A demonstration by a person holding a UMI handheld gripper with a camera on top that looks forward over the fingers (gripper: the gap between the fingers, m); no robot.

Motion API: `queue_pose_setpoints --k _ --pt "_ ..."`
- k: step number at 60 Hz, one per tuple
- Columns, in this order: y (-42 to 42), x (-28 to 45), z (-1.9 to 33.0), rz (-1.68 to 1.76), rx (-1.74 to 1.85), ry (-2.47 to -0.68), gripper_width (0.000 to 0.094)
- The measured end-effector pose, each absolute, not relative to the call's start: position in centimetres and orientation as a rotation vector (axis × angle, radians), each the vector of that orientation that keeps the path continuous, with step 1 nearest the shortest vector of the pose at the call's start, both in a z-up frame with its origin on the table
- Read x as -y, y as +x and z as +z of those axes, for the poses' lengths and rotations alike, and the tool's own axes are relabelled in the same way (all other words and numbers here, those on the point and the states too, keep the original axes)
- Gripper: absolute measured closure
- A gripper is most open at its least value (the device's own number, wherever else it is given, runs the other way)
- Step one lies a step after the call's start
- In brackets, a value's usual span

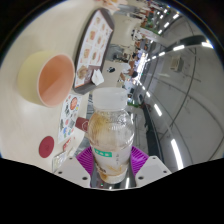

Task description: Pour water

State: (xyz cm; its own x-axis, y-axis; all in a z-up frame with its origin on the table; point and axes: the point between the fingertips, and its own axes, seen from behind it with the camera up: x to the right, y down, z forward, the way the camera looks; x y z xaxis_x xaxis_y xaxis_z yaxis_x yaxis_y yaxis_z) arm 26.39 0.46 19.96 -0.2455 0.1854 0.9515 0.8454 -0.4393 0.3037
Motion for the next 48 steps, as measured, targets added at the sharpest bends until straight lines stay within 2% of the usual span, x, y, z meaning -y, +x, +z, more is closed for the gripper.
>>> queue_pose_setpoints --k 8,14,21,26,37,45,48 --pt "24.7 -2.2 18.9 -1.880 1.507 -1.269 0.0498" --pt "24.2 -2.7 17.4 -1.886 1.585 -1.226 0.0499" --pt "24.8 -2.5 16.2 -1.803 1.542 -1.330 0.0498" --pt "24.9 -2.4 16.8 -1.682 1.434 -1.428 0.0498" --pt "25.8 -1.8 19.7 -1.152 0.941 -1.732 0.0498" --pt "26.7 -1.3 21.7 -0.746 0.595 -1.837 0.0494" --pt "27.5 -1.4 21.5 -0.598 0.492 -1.867 0.0495"
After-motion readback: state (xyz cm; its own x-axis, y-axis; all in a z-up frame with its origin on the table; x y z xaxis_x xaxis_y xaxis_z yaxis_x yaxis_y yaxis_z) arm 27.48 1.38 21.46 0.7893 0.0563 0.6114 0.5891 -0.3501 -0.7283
